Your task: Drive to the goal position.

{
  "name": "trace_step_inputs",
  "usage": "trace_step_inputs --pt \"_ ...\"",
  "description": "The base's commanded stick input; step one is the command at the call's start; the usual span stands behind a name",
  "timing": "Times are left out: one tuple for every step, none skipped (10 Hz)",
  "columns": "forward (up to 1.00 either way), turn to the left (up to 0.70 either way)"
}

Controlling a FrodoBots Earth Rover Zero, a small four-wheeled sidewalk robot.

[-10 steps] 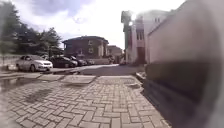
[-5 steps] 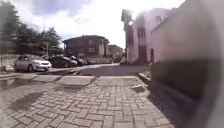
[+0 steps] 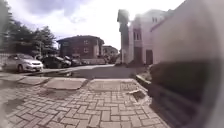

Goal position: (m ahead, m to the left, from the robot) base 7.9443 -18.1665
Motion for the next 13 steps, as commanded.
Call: trace_step_inputs --pt "0.69 0.03" --pt "0.69 0.03" --pt "0.69 0.03" --pt "0.69 0.03" --pt "0.69 0.03" --pt "0.69 0.03" --pt "0.69 0.03" --pt "0.69 0.03" --pt "0.69 0.03" --pt "0.69 0.03" --pt "0.69 0.03" --pt "0.69 0.03" --pt "0.69 0.03"
